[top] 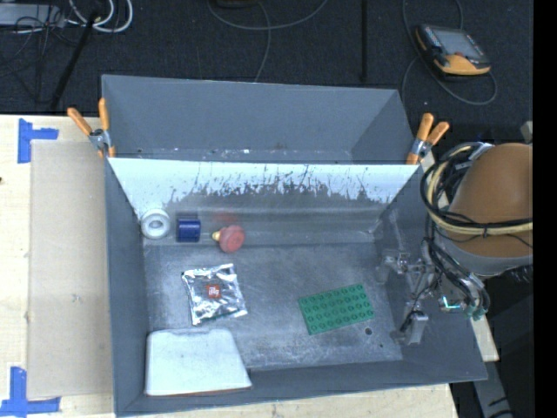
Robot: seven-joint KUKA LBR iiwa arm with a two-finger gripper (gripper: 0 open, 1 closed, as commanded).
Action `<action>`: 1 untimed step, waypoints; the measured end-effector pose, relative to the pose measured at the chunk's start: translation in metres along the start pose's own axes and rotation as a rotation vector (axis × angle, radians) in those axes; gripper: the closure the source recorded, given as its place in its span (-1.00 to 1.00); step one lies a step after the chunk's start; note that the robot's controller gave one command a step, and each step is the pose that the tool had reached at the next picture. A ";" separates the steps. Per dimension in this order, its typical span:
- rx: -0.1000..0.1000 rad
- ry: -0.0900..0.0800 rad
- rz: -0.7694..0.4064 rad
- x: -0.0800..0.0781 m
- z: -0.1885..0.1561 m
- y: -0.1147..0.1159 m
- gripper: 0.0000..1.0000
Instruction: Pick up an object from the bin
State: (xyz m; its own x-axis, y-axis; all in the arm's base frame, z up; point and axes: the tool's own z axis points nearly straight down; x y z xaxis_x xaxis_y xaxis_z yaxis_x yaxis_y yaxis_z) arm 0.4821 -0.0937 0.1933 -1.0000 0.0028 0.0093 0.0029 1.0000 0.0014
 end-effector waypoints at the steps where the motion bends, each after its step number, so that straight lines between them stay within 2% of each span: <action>1: 0.000 -0.011 0.140 0.009 -0.034 0.001 -1.00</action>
Offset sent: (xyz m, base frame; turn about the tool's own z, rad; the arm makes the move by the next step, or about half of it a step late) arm -0.0097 0.0007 0.0342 0.1403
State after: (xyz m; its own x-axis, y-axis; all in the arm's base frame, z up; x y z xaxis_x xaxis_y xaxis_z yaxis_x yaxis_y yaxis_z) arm 0.4731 -0.0930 0.2275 -0.9898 0.1426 -0.0016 0.1426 0.9898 0.0004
